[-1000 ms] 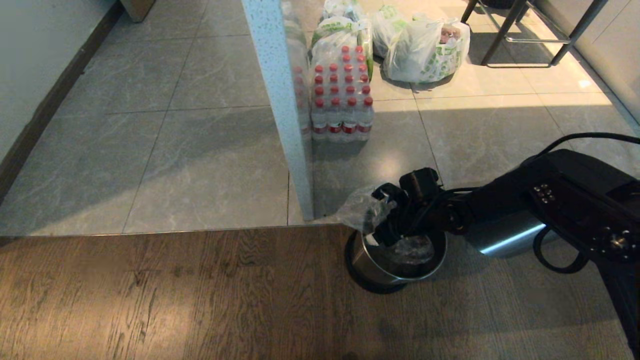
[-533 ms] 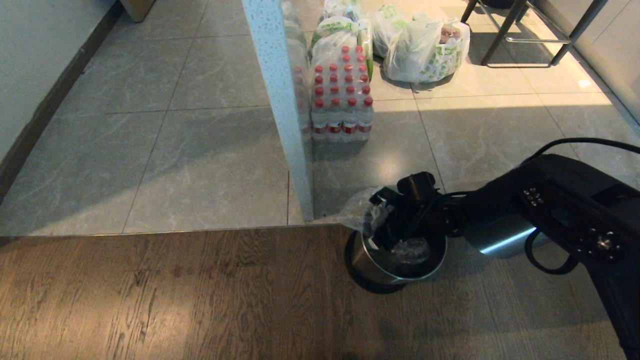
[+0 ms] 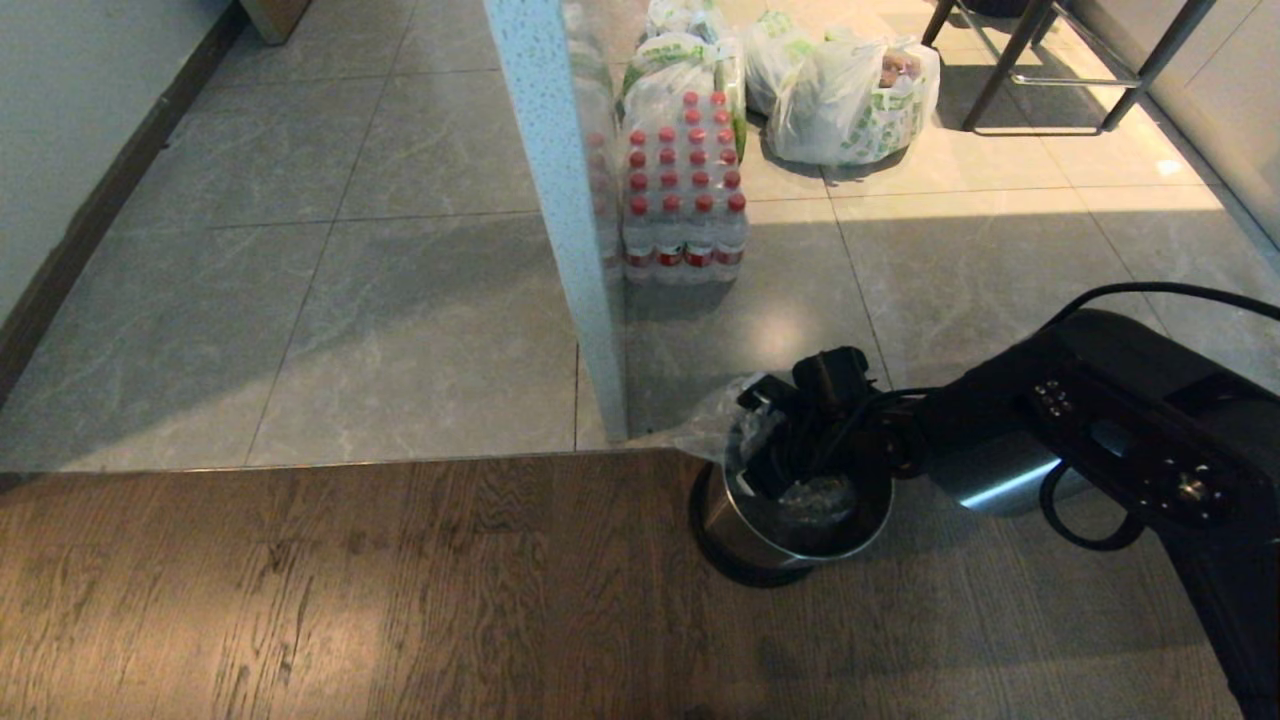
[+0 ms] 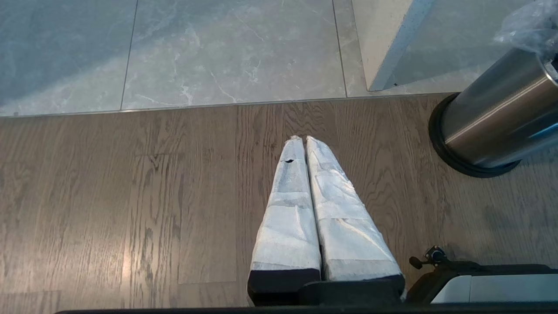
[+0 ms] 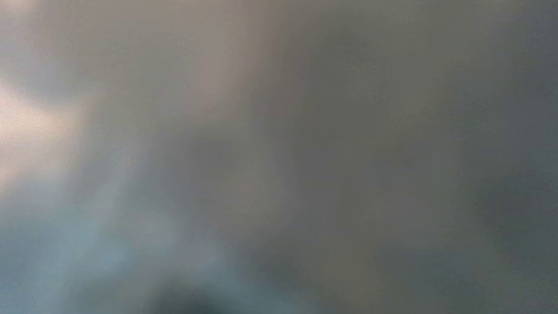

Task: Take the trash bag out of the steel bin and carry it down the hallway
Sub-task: Pick up the trash bag

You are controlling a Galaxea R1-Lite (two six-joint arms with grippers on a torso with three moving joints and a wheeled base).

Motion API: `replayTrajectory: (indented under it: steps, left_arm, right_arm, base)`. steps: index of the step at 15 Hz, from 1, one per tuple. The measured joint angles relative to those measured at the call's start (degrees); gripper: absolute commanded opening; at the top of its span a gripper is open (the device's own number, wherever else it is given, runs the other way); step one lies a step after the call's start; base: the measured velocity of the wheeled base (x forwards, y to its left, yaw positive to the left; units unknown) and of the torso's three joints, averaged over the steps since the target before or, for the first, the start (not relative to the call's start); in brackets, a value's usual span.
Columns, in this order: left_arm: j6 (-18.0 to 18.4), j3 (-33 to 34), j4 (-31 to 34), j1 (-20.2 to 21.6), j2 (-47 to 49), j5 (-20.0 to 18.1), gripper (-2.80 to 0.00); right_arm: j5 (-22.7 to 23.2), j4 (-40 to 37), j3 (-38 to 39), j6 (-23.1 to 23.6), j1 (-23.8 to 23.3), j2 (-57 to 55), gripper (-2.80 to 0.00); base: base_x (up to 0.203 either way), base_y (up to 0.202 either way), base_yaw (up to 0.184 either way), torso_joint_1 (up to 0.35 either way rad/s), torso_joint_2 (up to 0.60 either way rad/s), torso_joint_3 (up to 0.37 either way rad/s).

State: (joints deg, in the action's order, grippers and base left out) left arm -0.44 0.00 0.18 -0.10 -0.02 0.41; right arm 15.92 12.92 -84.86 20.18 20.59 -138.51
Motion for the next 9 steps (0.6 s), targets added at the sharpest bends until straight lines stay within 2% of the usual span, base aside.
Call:
replayTrajectory:
  steps: [9]
  left_arm:
    - [0.04, 0.00, 0.00, 0.00, 0.00, 0.00, -2.80]
  right_arm:
    - [-0.57, -0.28, 0.58, -0.15, 0.22, 0.59, -2.80]
  base:
    - [0.000, 0.000, 0.000, 0.000, 0.00, 0.000]
